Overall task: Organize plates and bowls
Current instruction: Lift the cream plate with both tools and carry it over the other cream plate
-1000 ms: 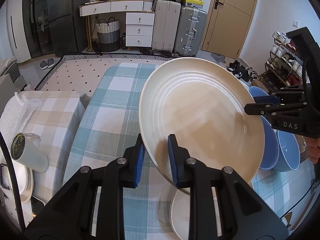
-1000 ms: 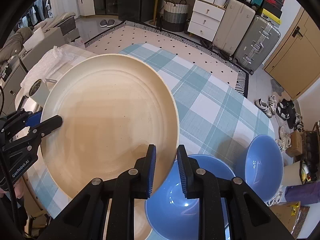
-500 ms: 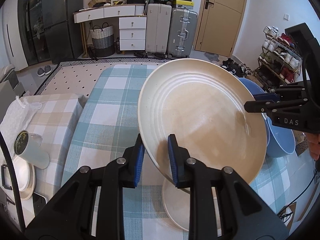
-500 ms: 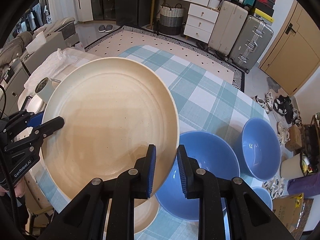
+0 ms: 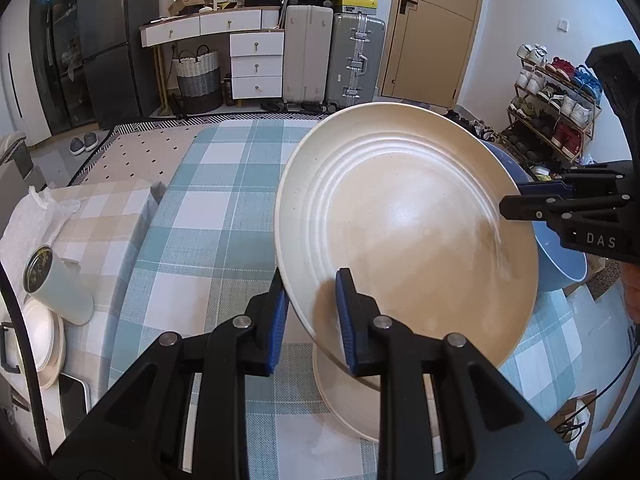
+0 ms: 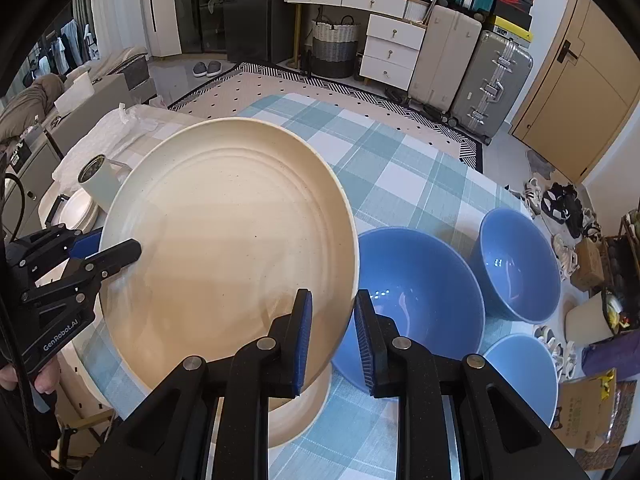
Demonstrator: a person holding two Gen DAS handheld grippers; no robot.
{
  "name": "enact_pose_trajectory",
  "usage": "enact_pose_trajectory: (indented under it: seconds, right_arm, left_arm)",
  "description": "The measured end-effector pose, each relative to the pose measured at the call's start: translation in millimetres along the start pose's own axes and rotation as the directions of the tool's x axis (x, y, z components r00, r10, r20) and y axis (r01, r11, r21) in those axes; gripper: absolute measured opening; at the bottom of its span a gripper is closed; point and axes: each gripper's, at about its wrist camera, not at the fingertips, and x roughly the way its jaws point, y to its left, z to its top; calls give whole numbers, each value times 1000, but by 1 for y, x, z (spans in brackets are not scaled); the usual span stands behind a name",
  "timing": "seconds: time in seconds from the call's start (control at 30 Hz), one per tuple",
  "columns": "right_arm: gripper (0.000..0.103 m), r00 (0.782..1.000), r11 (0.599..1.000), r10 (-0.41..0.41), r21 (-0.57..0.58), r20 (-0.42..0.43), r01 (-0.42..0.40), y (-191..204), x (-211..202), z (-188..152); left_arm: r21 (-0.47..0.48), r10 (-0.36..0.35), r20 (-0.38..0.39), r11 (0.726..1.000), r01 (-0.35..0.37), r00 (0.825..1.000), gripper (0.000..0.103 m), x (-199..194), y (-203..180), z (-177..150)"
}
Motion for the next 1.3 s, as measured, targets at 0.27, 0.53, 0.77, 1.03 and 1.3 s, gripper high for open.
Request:
enact_pose_trajectory:
  seconds: [0.27, 0.53, 0.77, 1.03, 1.3]
  right_arm:
    - [22, 1000, 1000, -1, 9, 2, 1, 4, -1, -20]
    - [22, 1000, 1000, 10, 22, 3, -10, 7, 3, -36]
    - [22, 1000, 999, 22, 43, 13, -22, 11, 6, -54]
    - [22, 999, 996, 31, 80, 9, -31, 10, 14, -73]
    - [22, 999, 995, 35, 89, -4, -35, 13, 20, -86]
  left_arm:
    - [0, -16, -10, 1000, 16, 1000, 20, 5, 2, -15]
    - [14, -8, -12, 1000, 8, 1000, 20, 14, 5, -25]
    - [27, -9, -19, 1000, 10, 1000, 20, 22, 7, -34]
    - [65, -10, -39, 998, 13, 999, 20, 37, 3, -45]
    - [74, -6, -53, 997, 10, 999, 20, 49, 4, -54]
